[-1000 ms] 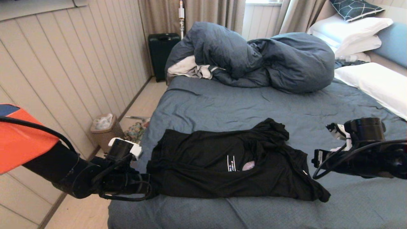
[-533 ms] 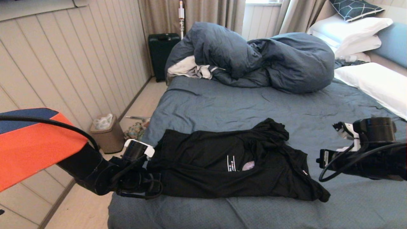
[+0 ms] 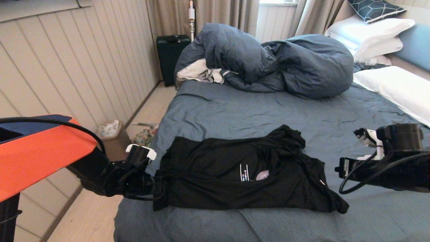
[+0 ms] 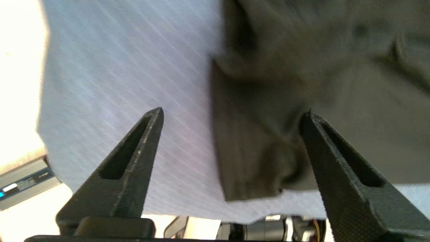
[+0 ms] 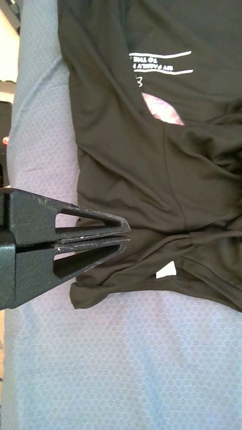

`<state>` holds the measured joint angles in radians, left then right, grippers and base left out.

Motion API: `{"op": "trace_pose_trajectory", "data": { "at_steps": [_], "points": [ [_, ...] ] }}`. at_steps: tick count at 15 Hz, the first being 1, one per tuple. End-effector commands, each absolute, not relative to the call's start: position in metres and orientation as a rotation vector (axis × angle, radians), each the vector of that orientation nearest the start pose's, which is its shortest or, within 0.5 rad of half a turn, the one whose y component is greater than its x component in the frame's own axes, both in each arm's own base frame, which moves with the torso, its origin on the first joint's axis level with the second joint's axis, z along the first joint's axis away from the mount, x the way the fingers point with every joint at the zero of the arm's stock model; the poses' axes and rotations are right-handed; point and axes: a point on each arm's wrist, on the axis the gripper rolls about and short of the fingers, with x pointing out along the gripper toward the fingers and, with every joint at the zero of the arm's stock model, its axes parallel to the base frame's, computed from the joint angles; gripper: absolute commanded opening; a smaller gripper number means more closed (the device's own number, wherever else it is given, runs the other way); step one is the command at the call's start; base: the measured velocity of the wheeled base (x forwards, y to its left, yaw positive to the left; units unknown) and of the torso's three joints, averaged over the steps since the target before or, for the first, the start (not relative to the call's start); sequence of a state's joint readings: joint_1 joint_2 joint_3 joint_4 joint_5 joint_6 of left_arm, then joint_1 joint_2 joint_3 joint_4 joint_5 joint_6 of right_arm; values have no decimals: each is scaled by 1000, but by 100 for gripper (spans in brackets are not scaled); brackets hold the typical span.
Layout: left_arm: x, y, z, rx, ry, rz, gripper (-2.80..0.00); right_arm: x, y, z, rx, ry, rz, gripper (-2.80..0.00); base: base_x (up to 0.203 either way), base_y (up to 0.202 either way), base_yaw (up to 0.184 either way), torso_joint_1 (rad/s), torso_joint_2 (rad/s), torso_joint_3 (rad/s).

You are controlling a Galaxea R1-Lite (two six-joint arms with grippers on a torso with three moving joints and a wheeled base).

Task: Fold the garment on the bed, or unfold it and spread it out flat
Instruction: Fold the black T-shirt

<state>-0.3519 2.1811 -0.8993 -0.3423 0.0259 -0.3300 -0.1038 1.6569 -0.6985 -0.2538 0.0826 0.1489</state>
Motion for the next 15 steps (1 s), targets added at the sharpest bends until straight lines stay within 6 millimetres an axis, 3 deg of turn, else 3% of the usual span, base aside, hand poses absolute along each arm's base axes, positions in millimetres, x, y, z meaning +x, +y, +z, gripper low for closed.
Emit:
{"op": "trace_pose_trajectory", "data": {
  "at_steps": [1, 5, 12, 13, 15],
  "points": [
    [338, -115, 15, -139, 964, -125, 0, 264, -26, 136, 209, 685, -74, -280, 0, 0, 0, 0, 0, 0],
    [337, -123, 3, -165, 1030, -210, 0, 259, -24, 141, 207, 668, -67, -280, 0, 0, 0, 0, 0, 0],
    [331, -132, 2, -154, 1044, -238, 0, 256, -24, 143, 207, 659, -65, -280, 0, 0, 0, 0, 0, 0],
    [330, -133, 1, -149, 1048, -240, -280, 256, -24, 143, 207, 660, -65, -280, 0, 0, 0, 0, 0, 0],
    [331, -133, 2, -149, 1045, -242, -280, 257, -24, 143, 207, 663, -65, -280, 0, 0, 0, 0, 0, 0]
  ]
}}
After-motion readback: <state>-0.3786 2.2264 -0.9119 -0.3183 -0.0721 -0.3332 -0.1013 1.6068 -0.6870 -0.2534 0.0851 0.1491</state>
